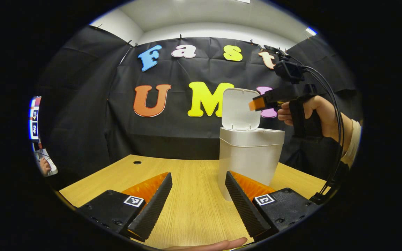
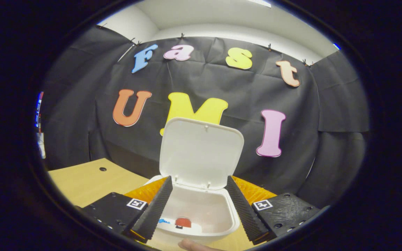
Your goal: Press the lid of the desktop garbage bin to open it, pick up the crumpled paper on the desktop and throw it into the bin, then pick up the pop can on the desktop and drop it into the bin, and finally close the garbage bin lid.
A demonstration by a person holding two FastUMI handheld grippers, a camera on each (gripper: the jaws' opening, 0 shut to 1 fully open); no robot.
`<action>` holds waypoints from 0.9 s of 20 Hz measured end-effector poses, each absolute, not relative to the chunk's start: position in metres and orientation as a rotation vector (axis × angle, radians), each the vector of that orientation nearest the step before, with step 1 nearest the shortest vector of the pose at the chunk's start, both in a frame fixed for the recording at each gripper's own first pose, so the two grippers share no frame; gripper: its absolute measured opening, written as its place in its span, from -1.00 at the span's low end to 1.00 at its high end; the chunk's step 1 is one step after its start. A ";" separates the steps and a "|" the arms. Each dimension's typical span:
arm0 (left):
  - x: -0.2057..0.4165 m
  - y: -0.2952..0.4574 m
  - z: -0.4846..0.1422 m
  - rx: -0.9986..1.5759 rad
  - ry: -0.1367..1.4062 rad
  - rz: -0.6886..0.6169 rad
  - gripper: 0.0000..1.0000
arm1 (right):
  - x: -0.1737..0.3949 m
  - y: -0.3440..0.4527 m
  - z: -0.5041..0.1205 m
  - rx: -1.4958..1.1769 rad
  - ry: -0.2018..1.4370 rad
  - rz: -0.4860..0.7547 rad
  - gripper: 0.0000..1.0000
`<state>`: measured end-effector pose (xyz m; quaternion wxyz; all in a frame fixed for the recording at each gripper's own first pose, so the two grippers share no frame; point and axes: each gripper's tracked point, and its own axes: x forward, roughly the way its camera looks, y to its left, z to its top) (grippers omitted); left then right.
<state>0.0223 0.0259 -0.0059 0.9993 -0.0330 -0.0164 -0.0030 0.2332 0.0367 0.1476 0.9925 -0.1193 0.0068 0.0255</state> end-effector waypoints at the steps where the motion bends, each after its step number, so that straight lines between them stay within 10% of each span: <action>1: 0.022 0.030 -0.004 -0.062 -0.034 0.006 0.97 | 0.229 0.037 0.162 -0.255 -0.018 0.050 0.89; 18: 0.011 0.020 0.005 -0.061 -0.057 -0.030 0.99 | 0.281 0.081 0.276 -0.138 -0.108 0.007 0.94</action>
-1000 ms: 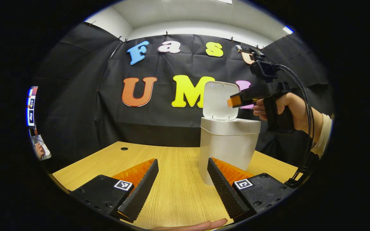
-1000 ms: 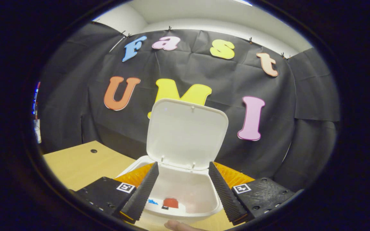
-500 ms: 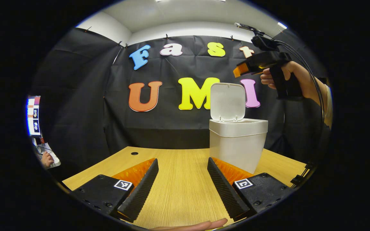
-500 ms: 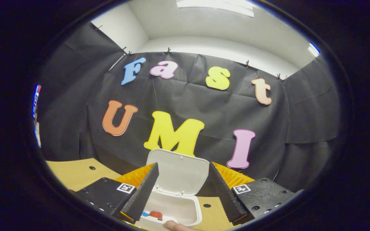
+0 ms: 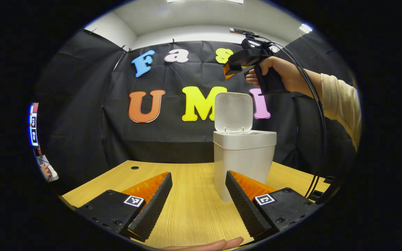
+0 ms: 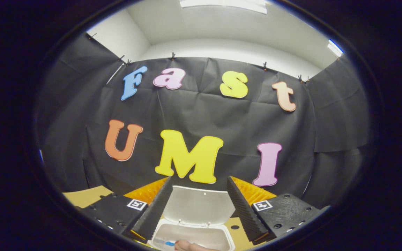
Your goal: Press the lid of the desktop garbage bin to open it, pick up the crumpled paper on the desktop and throw it into the bin, then pick up the pop can on the desktop and drop it into the bin, and finally close the garbage bin lid.
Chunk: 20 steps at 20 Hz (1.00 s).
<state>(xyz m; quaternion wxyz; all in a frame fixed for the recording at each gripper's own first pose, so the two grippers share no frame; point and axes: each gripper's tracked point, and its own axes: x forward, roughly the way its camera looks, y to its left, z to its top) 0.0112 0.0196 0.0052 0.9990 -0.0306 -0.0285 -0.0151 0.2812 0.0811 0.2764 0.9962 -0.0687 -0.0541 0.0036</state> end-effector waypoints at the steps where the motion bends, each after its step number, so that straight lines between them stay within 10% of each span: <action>1: 0.012 0.027 0.005 -0.068 -0.053 -0.022 0.98 | 0.294 0.079 0.274 -0.112 -0.087 -0.003 0.94; 20: 0.019 0.069 -0.002 -0.105 -0.010 0.059 0.96 | 0.342 0.038 0.234 -0.089 0.104 -0.216 0.89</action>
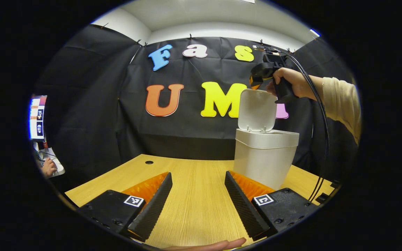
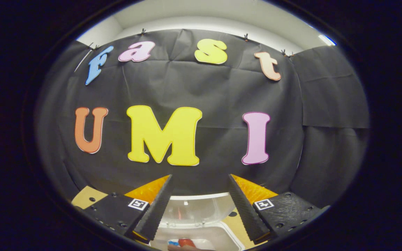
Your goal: Press the lid of the desktop garbage bin to open it, pick up the crumpled paper on the desktop and throw it into the bin, then pick up the pop can on the desktop and drop it into the bin, and finally close the garbage bin lid.
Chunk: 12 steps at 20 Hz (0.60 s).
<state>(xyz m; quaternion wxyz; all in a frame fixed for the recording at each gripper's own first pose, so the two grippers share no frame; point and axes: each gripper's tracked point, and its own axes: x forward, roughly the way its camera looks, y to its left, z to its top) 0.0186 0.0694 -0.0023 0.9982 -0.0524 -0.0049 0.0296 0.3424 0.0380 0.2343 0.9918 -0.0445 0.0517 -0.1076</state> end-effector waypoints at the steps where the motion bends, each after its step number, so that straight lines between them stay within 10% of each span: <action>1: 0.018 0.070 -0.002 -0.108 -0.010 0.059 0.96 | 0.335 0.038 0.233 -0.099 0.111 -0.213 0.89; 12: 0.013 0.076 0.001 -0.121 -0.011 0.064 0.96 | 0.281 0.054 0.173 -0.158 0.276 -0.117 0.87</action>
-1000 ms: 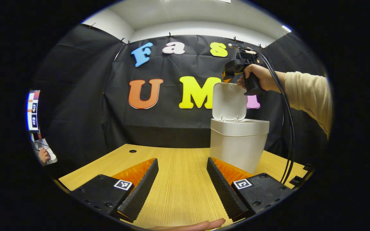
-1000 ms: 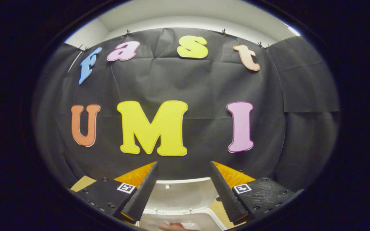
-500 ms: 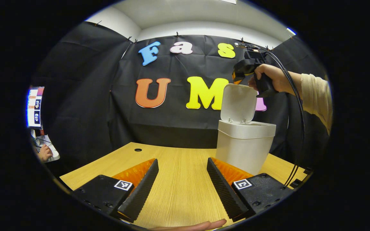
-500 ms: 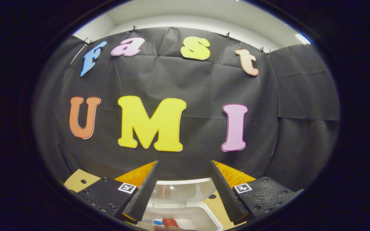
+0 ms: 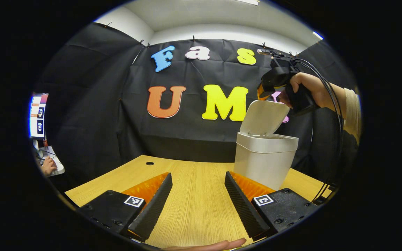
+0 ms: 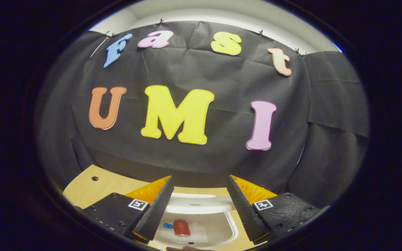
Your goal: Press the lid of the desktop garbage bin to open it, pick up the crumpled paper on the desktop and throw it into the bin, then pick up the pop can on the desktop and drop it into the bin, and finally close the garbage bin lid.
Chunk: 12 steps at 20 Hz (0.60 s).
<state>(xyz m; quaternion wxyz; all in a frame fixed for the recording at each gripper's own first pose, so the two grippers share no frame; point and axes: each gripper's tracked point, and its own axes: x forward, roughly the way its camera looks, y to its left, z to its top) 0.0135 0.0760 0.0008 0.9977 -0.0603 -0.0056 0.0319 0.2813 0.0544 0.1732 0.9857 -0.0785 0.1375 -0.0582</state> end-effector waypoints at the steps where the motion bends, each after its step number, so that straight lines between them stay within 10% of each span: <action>1: 0.013 0.077 0.001 -0.121 -0.011 0.067 0.96 | 0.279 0.056 0.165 -0.163 0.297 -0.110 0.92; 12: 0.018 0.080 -0.001 -0.112 -0.007 0.078 0.96 | 0.266 0.061 0.097 -0.152 0.457 -0.041 0.87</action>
